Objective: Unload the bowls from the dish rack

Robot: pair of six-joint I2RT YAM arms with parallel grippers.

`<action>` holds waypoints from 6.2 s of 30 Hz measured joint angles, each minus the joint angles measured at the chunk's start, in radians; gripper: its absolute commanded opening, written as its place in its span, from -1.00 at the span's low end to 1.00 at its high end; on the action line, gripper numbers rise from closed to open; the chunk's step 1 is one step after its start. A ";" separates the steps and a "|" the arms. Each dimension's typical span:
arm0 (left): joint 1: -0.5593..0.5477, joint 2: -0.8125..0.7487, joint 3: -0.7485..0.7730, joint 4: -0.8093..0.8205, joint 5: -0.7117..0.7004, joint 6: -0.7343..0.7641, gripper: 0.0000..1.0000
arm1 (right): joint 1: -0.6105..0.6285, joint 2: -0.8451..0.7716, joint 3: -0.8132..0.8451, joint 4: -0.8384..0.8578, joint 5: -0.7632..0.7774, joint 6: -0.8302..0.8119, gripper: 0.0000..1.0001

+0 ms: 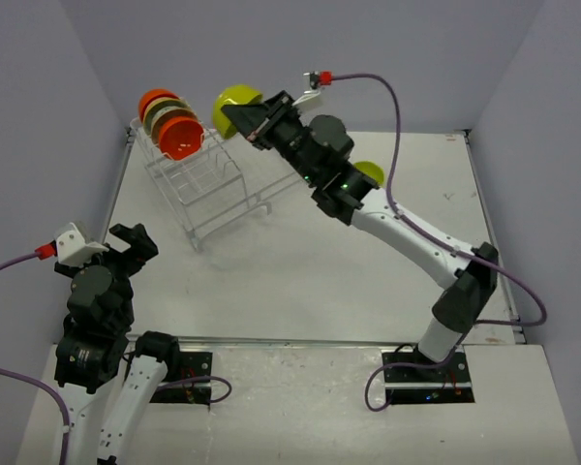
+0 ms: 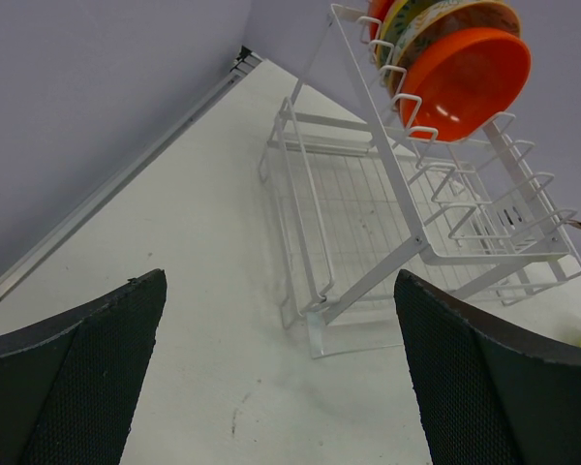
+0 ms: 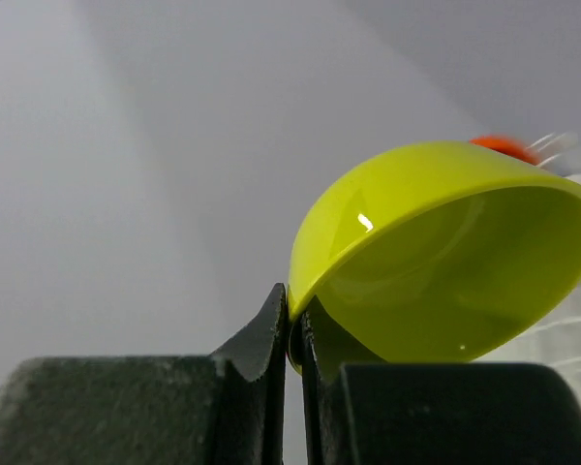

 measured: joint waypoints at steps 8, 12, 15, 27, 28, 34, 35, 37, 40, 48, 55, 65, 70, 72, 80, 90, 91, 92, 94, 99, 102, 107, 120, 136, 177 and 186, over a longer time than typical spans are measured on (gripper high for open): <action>0.000 -0.003 0.000 0.000 -0.003 -0.003 1.00 | -0.290 -0.301 -0.037 -0.518 0.098 -0.575 -1.00; 0.000 -0.012 0.000 0.000 -0.003 -0.003 1.00 | -0.426 -0.266 -0.021 -0.731 0.133 -0.750 -1.00; 0.000 -0.013 0.000 0.001 -0.002 -0.003 1.00 | -0.469 -0.130 0.051 -0.898 0.134 -0.838 -1.00; 0.000 -0.008 0.000 0.002 0.004 -0.003 1.00 | -0.541 0.421 0.378 -1.279 0.103 -1.028 -1.00; 0.000 -0.007 0.000 0.002 0.005 -0.003 1.00 | -0.542 0.438 0.393 -1.291 0.100 -1.040 -1.00; 0.000 0.000 0.000 0.002 0.008 -0.003 1.00 | -0.541 0.535 0.506 -1.341 0.102 -1.110 -1.00; 0.000 0.000 0.000 0.003 0.008 -0.003 1.00 | -0.541 0.544 0.506 -1.342 0.103 -1.118 -1.00; 0.000 0.000 0.000 0.003 0.008 -0.003 1.00 | -0.542 0.560 0.506 -1.345 0.103 -1.129 -0.88; 0.000 0.003 0.000 0.003 0.010 -0.002 1.00 | -0.542 0.578 0.505 -1.344 0.105 -1.141 -0.52; 0.000 0.016 0.000 0.003 0.031 0.005 1.00 | -0.534 0.569 0.484 -1.317 0.143 -1.155 0.44; 0.001 0.287 0.212 -0.047 0.125 0.053 1.00 | -0.522 0.370 0.388 -1.295 0.159 -1.105 0.98; -0.027 0.996 0.924 -0.249 0.032 0.148 0.78 | -0.521 -0.641 -0.335 -0.927 0.022 -0.855 0.98; -0.121 1.247 1.210 -0.355 -0.092 0.200 0.53 | -0.521 -0.773 -0.551 -0.839 -0.050 -0.792 0.98; -0.184 1.315 1.255 -0.364 -0.150 0.227 0.43 | -0.521 -0.779 -0.640 -0.833 -0.064 -0.779 0.98; -0.267 1.488 1.263 -0.367 -0.337 0.357 0.53 | -0.520 -0.791 -0.788 -0.840 -0.089 -0.769 0.98; -0.264 1.367 0.984 -0.039 -0.364 0.730 0.70 | -0.520 -0.800 -0.794 -0.814 -0.107 -0.777 0.98; -0.262 1.363 0.971 -0.014 -0.360 0.755 0.70 | -0.520 -0.803 -0.797 -0.814 -0.107 -0.779 0.98; -0.259 1.360 0.964 0.005 -0.357 0.775 0.71 | -0.520 -0.806 -0.798 -0.814 -0.107 -0.780 0.98; -0.249 1.360 0.952 0.037 -0.349 0.806 0.65 | -0.520 -0.812 -0.799 -0.814 -0.107 -0.781 0.98; -0.195 1.360 0.940 0.064 -0.288 0.828 0.43 | -0.520 -0.813 -0.799 -0.813 -0.107 -0.785 0.98; -0.167 1.360 0.940 0.065 -0.271 0.827 0.27 | -0.520 -0.813 -0.799 -0.813 -0.109 -0.785 0.98; -0.159 1.371 0.940 0.075 -0.264 0.827 0.09 | -0.520 -0.813 -0.799 -0.813 -0.112 -0.787 0.98; -0.116 1.393 0.903 0.120 -0.238 0.820 -0.04 | -0.520 -0.819 -0.801 -0.808 -0.130 -0.788 0.98; -0.122 1.406 0.880 0.136 -0.309 0.898 -0.84 | -0.520 -0.819 -0.815 -0.791 -0.133 -0.796 0.98; -0.249 1.134 0.752 0.242 -0.139 0.745 -1.00 | -0.520 -0.829 -0.815 -0.716 -0.219 -0.761 0.98; -0.341 1.048 0.760 0.137 0.244 0.374 -1.00 | -0.317 -0.661 -0.521 -0.632 -0.280 -0.630 0.89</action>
